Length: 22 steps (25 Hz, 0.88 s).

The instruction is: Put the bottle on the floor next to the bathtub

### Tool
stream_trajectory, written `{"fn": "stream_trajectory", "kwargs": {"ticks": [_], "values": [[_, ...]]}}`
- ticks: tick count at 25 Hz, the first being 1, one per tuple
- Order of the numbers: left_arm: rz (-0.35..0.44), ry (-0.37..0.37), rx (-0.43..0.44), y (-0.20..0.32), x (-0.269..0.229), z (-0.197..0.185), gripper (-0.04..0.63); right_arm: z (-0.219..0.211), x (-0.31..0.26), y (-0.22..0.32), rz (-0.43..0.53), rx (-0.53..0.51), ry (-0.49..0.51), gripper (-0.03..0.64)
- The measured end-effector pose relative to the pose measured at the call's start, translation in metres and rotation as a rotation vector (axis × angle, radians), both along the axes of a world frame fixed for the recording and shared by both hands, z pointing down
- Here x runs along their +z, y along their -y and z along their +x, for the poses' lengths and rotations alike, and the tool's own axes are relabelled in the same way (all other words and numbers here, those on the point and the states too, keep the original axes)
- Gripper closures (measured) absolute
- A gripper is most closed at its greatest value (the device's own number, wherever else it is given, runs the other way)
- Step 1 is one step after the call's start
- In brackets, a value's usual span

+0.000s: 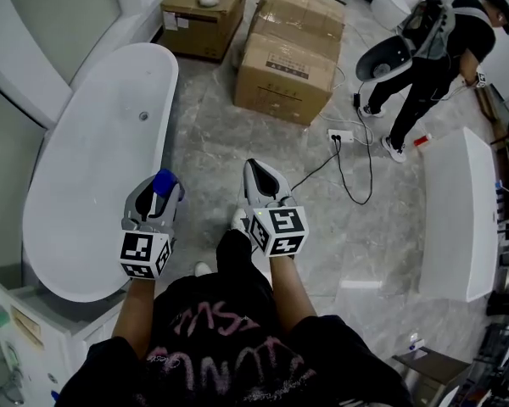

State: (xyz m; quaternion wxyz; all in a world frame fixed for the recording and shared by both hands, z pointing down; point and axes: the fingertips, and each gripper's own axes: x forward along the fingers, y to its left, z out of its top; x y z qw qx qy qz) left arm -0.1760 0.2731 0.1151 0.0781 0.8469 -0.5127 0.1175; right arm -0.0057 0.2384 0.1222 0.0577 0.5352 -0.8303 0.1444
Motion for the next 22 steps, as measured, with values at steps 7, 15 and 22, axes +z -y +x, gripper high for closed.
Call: {"fn": "stream_trajectory", "kwargs": {"ticks": [7, 15, 22], "values": [[-0.072, 0.006, -0.017, 0.048, 0.03, 0.006, 0.445, 0.008, 0.025, 0.056, -0.05, -0.012, 0.01, 0.603], [-0.125, 0.012, -0.042, 0.112, 0.051, 0.027, 0.445, 0.029, 0.049, 0.121, -0.106, -0.043, 0.004, 0.603], [-0.154, 0.04, -0.057, 0.17, 0.059, 0.055, 0.445, 0.057, 0.064, 0.18, -0.146, -0.076, 0.006, 0.603]]}}
